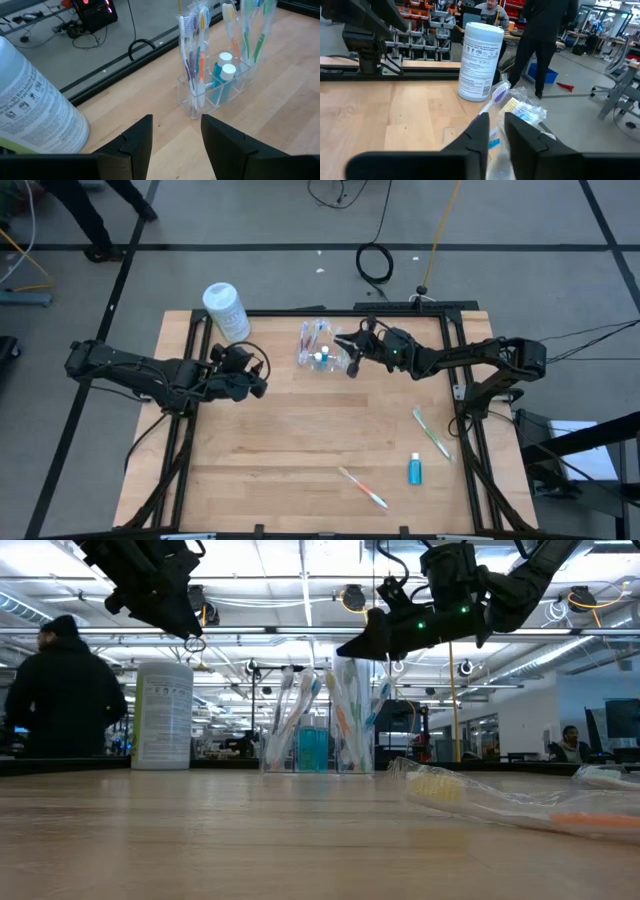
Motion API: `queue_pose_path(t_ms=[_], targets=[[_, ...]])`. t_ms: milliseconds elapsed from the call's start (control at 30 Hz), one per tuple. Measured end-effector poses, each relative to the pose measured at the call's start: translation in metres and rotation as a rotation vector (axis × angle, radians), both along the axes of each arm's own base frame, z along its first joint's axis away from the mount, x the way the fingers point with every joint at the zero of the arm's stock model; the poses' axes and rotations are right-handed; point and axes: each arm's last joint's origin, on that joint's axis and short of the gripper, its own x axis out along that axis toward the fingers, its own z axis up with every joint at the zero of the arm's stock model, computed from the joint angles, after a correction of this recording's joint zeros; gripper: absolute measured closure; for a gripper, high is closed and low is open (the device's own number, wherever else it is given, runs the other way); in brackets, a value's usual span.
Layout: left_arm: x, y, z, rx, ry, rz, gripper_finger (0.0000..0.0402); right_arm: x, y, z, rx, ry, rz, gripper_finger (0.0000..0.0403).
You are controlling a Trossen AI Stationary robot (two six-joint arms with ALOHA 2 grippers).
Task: Pick & Place toothbrushing station
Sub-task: Put the left green toothbrush into the transparent organizer, then put the orange toothbrush into the transparent organizer
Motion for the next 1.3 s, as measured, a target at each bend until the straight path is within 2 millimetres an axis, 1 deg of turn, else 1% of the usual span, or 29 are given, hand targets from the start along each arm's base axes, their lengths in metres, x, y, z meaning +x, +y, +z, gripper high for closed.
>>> queue_pose_path(t_ms=[167, 300, 367, 433, 567, 667, 900, 1000, 1100, 1200, 1300], targets=[[0.0, 0.0, 0.0, -0.013, -0.005, -0.001, 0.0227, 0.002, 0.006, -0.001, 0.018, 0.006, 0.018, 0.0295], [0.0, 0.0, 0.0, -0.014, -0.008, -0.001, 0.0227, 0.005, 0.017, 0.001, 0.012, -0.012, 0.059, 0.0274], [0.001, 0.0, 0.001, -0.017, -0.024, -0.002, 0.0227, 0.006, 0.023, -0.001, 0.014, 0.0, 0.071, 0.0269], [0.003, -0.001, 0.002, -0.022, -0.043, -0.003, 0.0227, 0.007, 0.028, -0.002, 0.012, 0.013, 0.044, 0.0265], [0.006, -0.001, 0.005, -0.014, -0.078, -0.02, 0.0227, 0.007, 0.031, 0.001, -0.073, 0.019, -0.117, 0.0257], [0.009, -0.002, 0.007, -0.016, -0.086, -0.054, 0.0227, 0.006, 0.031, 0.0, -0.088, 0.041, -0.217, 0.0248], [0.012, -0.004, 0.009, -0.034, -0.102, -0.109, 0.0227, 0.006, 0.043, -0.002, -0.192, 0.123, -0.334, 0.0216], [0.012, -0.004, 0.009, -0.036, -0.101, -0.112, 0.0227, 0.006, 0.052, -0.002, -0.228, 0.146, -0.354, 0.0207], [0.012, -0.004, 0.009, -0.037, -0.101, -0.113, 0.0227, 0.005, 0.063, -0.001, -0.243, 0.186, -0.325, 0.0203], [0.012, -0.004, 0.009, -0.038, -0.102, -0.112, 0.0227, -0.001, 0.071, 0.001, -0.186, 0.218, -0.293, 0.0202], [0.012, -0.004, 0.009, -0.039, -0.102, -0.112, 0.0227, -0.013, 0.078, 0.002, -0.107, 0.279, -0.277, 0.0205]])
